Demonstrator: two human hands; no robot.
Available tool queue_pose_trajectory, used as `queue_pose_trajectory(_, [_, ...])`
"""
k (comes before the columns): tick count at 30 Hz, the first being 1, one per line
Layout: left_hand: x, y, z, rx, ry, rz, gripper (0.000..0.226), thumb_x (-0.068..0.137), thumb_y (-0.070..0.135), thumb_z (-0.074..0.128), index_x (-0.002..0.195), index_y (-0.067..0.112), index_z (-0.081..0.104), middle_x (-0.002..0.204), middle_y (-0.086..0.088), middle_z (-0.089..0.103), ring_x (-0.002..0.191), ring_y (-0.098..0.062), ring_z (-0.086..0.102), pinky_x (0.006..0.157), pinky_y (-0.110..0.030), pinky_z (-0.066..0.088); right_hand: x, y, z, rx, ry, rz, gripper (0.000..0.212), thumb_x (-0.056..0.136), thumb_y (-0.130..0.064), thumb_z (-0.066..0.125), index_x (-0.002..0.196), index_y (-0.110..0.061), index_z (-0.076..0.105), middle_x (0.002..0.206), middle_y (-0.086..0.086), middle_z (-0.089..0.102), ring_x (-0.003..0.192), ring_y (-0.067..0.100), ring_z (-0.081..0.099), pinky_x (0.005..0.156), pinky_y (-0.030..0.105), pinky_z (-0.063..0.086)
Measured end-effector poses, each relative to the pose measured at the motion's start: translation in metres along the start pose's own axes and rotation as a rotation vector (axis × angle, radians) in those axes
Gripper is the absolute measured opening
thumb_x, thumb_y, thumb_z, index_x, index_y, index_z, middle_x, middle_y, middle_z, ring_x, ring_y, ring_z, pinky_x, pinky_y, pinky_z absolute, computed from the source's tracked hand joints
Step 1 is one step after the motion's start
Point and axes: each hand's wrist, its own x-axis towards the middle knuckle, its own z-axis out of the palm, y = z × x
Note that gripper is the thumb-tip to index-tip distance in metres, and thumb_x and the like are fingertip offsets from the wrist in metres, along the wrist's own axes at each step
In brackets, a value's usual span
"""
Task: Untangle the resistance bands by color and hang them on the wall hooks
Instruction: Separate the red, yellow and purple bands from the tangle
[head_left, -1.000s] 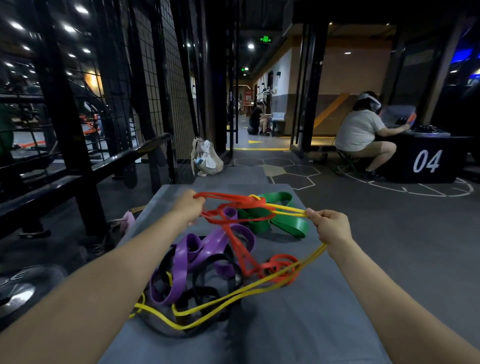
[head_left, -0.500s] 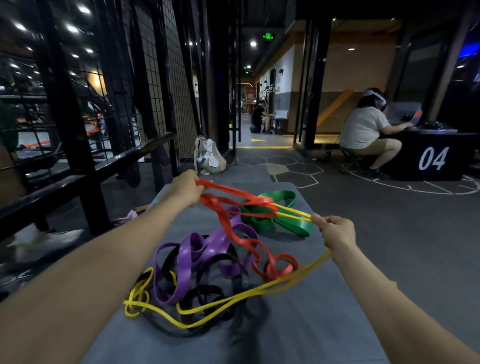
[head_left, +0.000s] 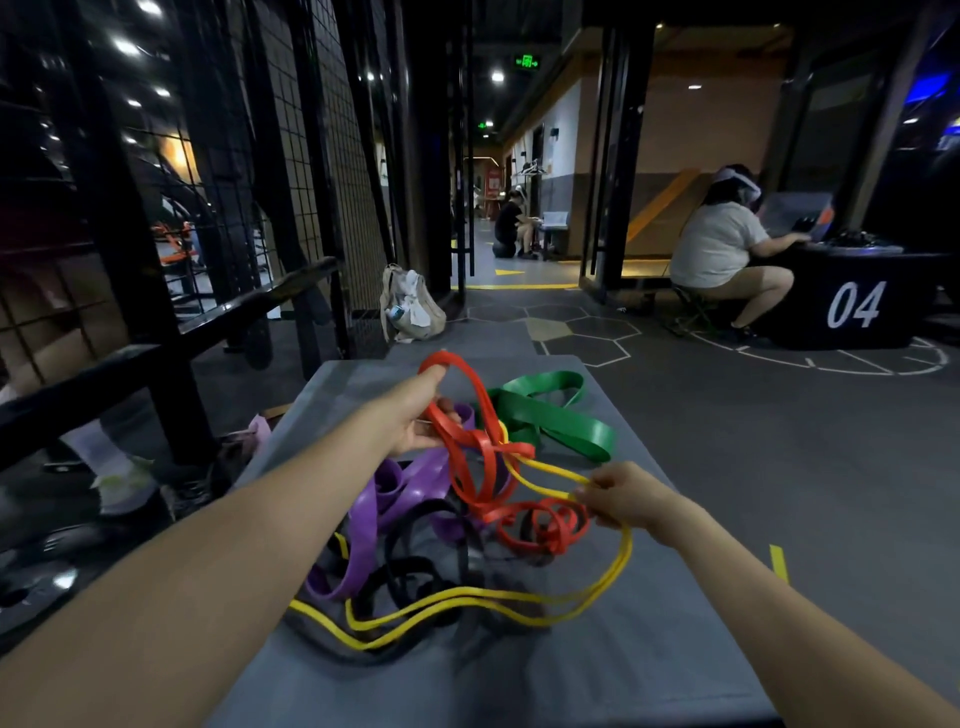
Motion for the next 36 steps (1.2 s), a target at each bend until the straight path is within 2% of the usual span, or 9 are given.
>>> queue_pose_trajectory(5, [-0.002,-0.003,0.014,-0.051,-0.073,-0.037,0.053,0.091,0.058,0.039,0.07,0.01,0.044,0.066,-0.009,0.052,0.064,-0.021,0.055,0.081,-0.044,0.05,-0.005,-0.026,-0.001,0.01,0.179,-0.189,0.012,0.083,-0.011,0.068,0.092,-0.003,0.067,0.077,0.005,0.057,0.071,0.014,0.052,0.06,0.022,0.039])
queue_pose_trajectory(9, [-0.005,0.001,0.03,-0.071,-0.083,-0.025,0.051,0.092,0.056,0.039,0.073,0.008,0.044,0.07,-0.01,0.051,0.065,-0.021,0.056,0.062,-0.039,0.049,-0.016,-0.063,0.0,0.077,0.268,-0.435,0.001,0.082,-0.011,0.067,0.083,-0.011,0.067,0.072,0.001,0.06,0.065,0.01,0.052,0.06,0.019,0.04])
queue_pose_trajectory(16, [-0.009,0.012,0.043,-0.06,-0.148,-0.014,0.053,0.094,0.056,0.032,0.066,0.012,0.045,0.066,-0.005,0.051,0.063,-0.019,0.054,0.069,-0.036,0.05,-0.015,-0.069,0.024,-0.269,0.17,-0.419,0.022,0.08,-0.026,0.071,0.093,-0.01,0.067,0.085,0.01,0.064,0.074,0.017,0.052,0.06,0.023,0.03])
queue_pose_trajectory(21, [-0.012,0.015,0.045,-0.097,-0.161,0.002,0.042,0.096,0.043,0.04,0.068,0.012,0.044,0.068,-0.004,0.046,0.059,-0.015,0.049,0.046,-0.024,0.052,-0.015,-0.068,0.023,-0.175,0.238,-0.477,0.025,0.075,-0.034,0.075,0.082,-0.011,0.067,0.085,0.007,0.06,0.073,0.018,0.052,0.062,0.026,0.034])
queue_pose_trajectory(25, [-0.014,0.009,0.043,-0.12,-0.32,0.128,0.023,0.088,0.03,0.059,0.071,0.015,0.055,0.069,-0.002,0.055,0.064,-0.012,0.053,0.069,-0.024,0.047,-0.012,-0.069,0.013,0.055,0.262,-0.518,0.009,0.075,-0.017,0.075,0.071,-0.017,0.068,0.071,-0.004,0.046,0.062,0.006,0.046,0.06,0.016,0.034])
queue_pose_trajectory(27, [-0.014,-0.002,0.042,-0.039,-0.474,0.216,0.006,0.086,0.022,0.061,0.081,0.018,0.062,0.074,0.002,0.064,0.069,-0.008,0.059,0.081,-0.027,0.043,-0.012,-0.069,0.008,0.264,0.2,-0.502,0.014,0.078,-0.01,0.072,0.073,-0.021,0.068,0.071,-0.004,0.055,0.058,0.0,0.052,0.06,0.013,0.042])
queue_pose_trajectory(29, [-0.014,-0.017,0.041,0.071,-0.557,0.254,0.017,0.085,0.009,0.062,0.098,0.021,0.061,0.083,0.007,0.068,0.078,-0.005,0.062,0.084,-0.027,0.042,-0.01,-0.071,0.004,0.427,0.166,-0.44,0.012,0.081,-0.007,0.069,0.076,-0.018,0.069,0.075,0.006,0.064,0.065,0.009,0.058,0.063,0.023,0.049])
queue_pose_trajectory(33, [-0.011,-0.038,0.052,0.217,-0.474,0.441,0.026,0.085,-0.004,0.059,0.109,0.006,0.06,0.092,0.006,0.066,0.077,0.005,0.063,0.073,-0.009,0.046,-0.004,-0.079,-0.011,0.48,0.236,-0.372,0.022,0.081,-0.014,0.07,0.068,0.003,0.064,0.059,0.007,0.047,0.046,0.006,0.041,0.046,0.019,0.038])
queue_pose_trajectory(36, [-0.005,-0.04,0.059,0.313,-0.432,0.525,0.02,0.088,0.001,0.058,0.106,0.007,0.059,0.097,-0.002,0.065,0.083,-0.003,0.062,0.082,-0.016,0.049,-0.003,-0.085,-0.022,0.56,0.236,-0.363,0.022,0.083,-0.013,0.067,0.073,0.006,0.063,0.062,0.009,0.05,0.042,0.003,0.042,0.046,0.016,0.038])
